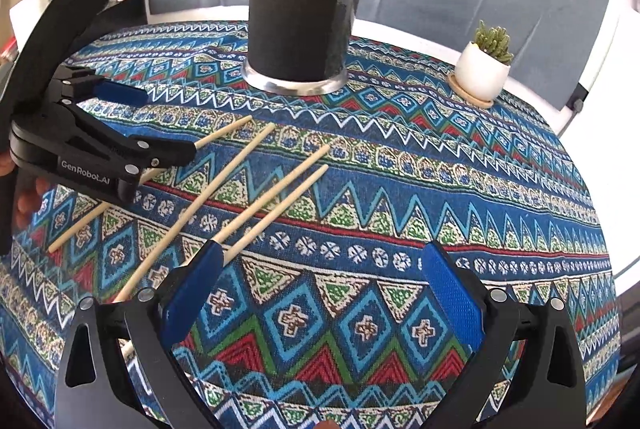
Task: Organize utensils
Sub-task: 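Position both open tools over the loose sticks and close the right tool on one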
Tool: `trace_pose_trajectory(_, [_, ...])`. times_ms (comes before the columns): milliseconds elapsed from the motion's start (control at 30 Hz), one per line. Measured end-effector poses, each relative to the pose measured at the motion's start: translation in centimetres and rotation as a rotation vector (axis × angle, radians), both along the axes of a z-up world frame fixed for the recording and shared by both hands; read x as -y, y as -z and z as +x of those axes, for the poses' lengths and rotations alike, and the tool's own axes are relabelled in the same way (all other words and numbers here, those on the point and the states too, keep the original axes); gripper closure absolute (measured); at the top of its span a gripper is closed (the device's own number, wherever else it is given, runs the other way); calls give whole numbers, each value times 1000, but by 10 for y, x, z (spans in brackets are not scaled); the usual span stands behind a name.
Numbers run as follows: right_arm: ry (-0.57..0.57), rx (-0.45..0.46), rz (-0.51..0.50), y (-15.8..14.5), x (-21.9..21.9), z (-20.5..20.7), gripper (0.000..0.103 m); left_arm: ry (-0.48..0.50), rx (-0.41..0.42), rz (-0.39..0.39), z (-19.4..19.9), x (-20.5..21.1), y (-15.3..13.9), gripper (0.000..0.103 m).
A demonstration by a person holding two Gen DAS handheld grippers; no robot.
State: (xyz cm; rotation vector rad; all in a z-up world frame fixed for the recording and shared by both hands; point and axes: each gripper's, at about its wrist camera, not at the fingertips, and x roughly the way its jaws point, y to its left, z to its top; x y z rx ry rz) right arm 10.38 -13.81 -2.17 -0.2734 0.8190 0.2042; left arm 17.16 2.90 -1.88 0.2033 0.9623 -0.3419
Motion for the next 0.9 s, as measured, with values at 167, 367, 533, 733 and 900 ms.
trace_pose_trajectory(167, [0,-135,66,-1,15,5,8,0,1,0,-1,0,0,4])
trace_pose_trajectory(367, [-12,-127,135,-12,14,10,8,3,0,2,0,1,0,4])
trace_pose_trajectory(533, [10,-159,117,0,2,25,8,3,-1,2,1,-1,-1,4])
trace_pose_trajectory(733, [41,-218,140,3,2,38,8,2,2,2,0,-4,-2,4])
trace_pose_trajectory(900, [115,-262,83,-7,18,42,8,2,2,2,-1,-4,-1,4])
